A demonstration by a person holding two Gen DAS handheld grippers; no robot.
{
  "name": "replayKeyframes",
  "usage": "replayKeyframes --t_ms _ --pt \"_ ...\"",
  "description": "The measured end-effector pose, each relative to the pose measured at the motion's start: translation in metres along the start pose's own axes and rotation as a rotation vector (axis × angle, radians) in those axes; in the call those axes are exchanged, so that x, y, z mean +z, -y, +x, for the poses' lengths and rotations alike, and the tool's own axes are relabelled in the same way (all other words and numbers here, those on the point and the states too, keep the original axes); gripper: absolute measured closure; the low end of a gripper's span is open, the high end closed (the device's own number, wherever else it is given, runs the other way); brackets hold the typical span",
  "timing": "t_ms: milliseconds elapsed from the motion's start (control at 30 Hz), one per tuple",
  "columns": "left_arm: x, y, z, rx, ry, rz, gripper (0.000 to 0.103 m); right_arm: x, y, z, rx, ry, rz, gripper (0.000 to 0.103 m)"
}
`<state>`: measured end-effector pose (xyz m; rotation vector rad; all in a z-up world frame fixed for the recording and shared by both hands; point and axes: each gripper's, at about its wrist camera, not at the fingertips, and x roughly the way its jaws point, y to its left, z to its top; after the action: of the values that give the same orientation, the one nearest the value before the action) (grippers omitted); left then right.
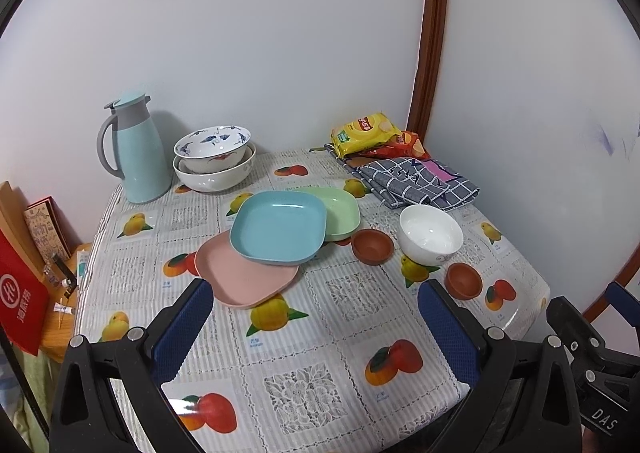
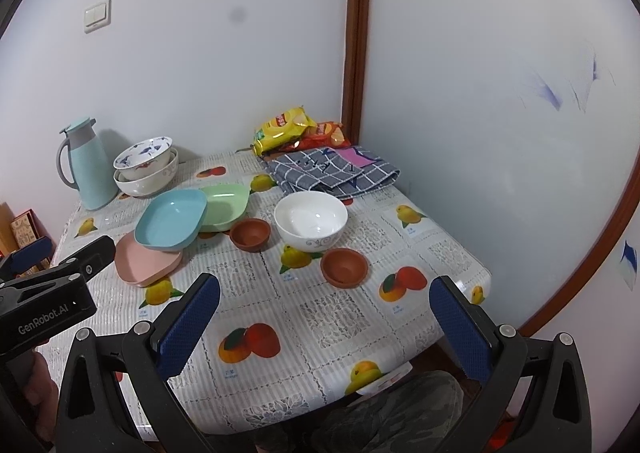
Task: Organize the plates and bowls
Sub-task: 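Move both grippers toward the rim of the light-blue plate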
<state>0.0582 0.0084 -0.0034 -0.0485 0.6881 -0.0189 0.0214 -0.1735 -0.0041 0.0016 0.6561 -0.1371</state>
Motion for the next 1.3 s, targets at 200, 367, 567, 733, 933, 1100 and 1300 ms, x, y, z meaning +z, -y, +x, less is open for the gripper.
replayKeyframes --t_ms 200,367,567,733,933,1100,1300 --pt "0.011 -0.002 0.009 -0.004 -0.005 0.008 0.000 0.011 -0.008 0.005 -0.020 0.002 -0.020 0.000" --pt "0.022 -0.005 0.019 0.002 -0.013 0.000 0.000 0.020 -0.012 0.015 0.018 0.005 -0.023 0.000" --pt "0.032 -0.011 0.034 0.017 -0.020 0.006 0.000 0.030 -0.021 0.041 0.070 -0.026 -0.030 0.000" --pt "0.041 -0.026 0.051 0.030 -0.039 -0.027 0.000 0.037 -0.032 0.063 0.116 -0.032 -0.045 0.000" --pt "0.048 -0.049 0.076 0.085 -0.087 -0.041 0.000 0.048 -0.049 0.093 0.156 -0.046 -0.083 0.000" --pt "0.058 -0.078 0.091 0.119 -0.084 -0.082 0.000 0.061 -0.062 0.116 0.218 -0.052 -0.080 0.000" --pt "0.065 -0.101 0.117 0.151 -0.104 -0.110 0.000 0.073 -0.082 0.148 0.262 -0.107 -0.083 0.000"
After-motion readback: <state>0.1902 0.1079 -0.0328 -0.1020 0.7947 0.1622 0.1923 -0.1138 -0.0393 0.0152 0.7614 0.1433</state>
